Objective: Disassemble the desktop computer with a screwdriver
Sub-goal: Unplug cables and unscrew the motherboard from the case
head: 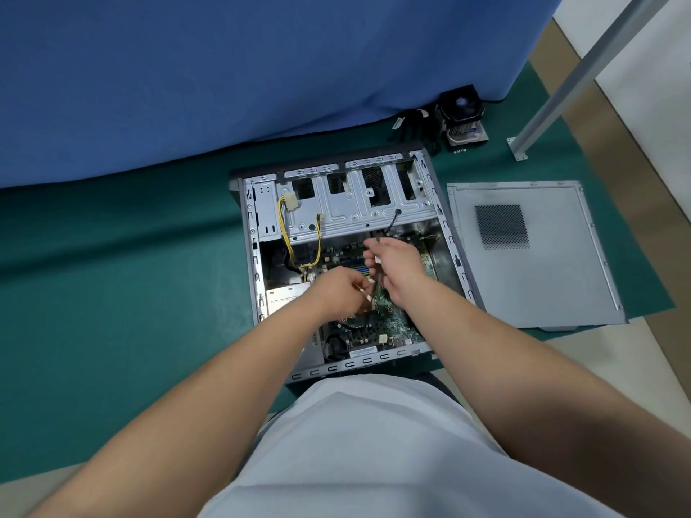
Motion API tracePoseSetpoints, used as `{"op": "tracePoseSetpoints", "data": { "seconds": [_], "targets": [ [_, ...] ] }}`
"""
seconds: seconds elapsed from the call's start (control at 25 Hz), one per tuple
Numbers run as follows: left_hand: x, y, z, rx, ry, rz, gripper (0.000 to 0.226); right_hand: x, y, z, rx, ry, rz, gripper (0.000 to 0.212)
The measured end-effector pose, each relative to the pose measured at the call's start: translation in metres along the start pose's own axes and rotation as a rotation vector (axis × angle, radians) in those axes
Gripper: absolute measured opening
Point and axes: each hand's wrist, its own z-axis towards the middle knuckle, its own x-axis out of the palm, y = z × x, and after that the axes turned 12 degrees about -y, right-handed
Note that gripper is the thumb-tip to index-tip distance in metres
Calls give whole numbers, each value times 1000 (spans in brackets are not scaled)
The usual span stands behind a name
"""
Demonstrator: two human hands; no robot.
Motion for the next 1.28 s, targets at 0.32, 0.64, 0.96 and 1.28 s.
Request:
{"op": "tracePoseSetpoints", "data": {
  "seconds": [0.32,0.64,0.96,1.28],
  "targets": [
    [1,-12,8,-356,-70,-834,19,-24,-9,-16,-408,58,-620,24],
    [-4,-2,-17,-73,158,-490,35,-28,47,-54,-402,120,-214,28],
    [-62,21,-34,216,-432,-539,19,12,110,-80,-462,248,184,12],
    [-122,47,-15,73,-708,-967,25,29,52,-64,-378,224,-406,15]
  ]
}}
